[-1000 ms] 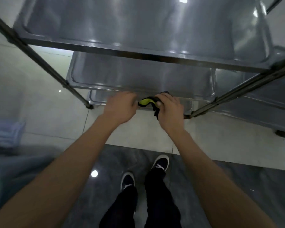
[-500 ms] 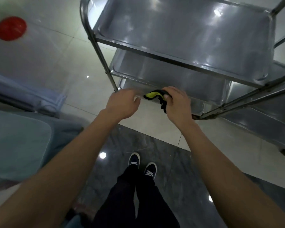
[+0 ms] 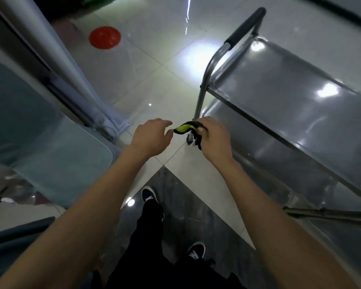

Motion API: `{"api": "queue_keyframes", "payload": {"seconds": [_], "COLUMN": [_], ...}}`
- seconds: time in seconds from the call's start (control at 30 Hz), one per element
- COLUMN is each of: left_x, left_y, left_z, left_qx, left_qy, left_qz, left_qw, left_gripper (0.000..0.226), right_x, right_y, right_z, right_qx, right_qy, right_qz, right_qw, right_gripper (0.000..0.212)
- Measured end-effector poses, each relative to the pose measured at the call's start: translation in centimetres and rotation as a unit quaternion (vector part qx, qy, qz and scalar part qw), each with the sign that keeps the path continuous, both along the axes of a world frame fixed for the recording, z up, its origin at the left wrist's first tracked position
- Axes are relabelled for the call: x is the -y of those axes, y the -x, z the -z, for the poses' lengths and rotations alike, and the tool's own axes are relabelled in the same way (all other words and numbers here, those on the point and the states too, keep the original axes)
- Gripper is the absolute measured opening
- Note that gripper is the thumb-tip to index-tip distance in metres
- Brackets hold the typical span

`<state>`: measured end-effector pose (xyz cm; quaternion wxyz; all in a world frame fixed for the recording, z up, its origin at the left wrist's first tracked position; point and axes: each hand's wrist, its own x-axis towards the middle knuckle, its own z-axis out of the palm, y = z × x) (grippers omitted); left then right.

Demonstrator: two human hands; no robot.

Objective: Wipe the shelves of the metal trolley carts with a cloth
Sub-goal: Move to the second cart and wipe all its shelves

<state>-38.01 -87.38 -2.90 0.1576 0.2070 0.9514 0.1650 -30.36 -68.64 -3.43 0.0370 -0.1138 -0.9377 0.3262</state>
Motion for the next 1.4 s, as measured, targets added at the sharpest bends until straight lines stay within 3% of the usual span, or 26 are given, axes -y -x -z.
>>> {"api": "queue_keyframes", "payload": {"seconds": [0.23, 0.57, 0.9, 1.4], "left_x": [8.7, 10.7, 4.0, -10.2], "left_y": [12.2, 27.3, 45.5, 73.3], "left_z": [0.3, -1.7, 0.3, 1.5], "left_qx": [0.033, 0.022, 0.032, 0.045], "left_qy": [-0.051, -0.027, 0.002, -0.014], "left_qz": [-0.083, -0.055, -0.028, 0.018], "left_qw": [0.995, 0.998, 0.999, 0.999], "left_gripper": [0.044, 0.044, 0.042, 0.042], "right_x": [6.2, 8.9, 2.0, -10.7], "right_y": [14.4, 29.0, 45.4, 69.5], "right_z": [-1.1, -2.0, 1.4, 0.7], "right_qx": [0.028, 0.030, 0.018, 0.043], "right_qy": [-0.004, 0.000, 0.008, 0.040], "right_qz": [-0.039, -0.028, 0.036, 0.125], "right_qw": [0.999, 0.999, 0.999, 0.990], "right_gripper": [0.029, 0.030, 0.031, 0.032]}}
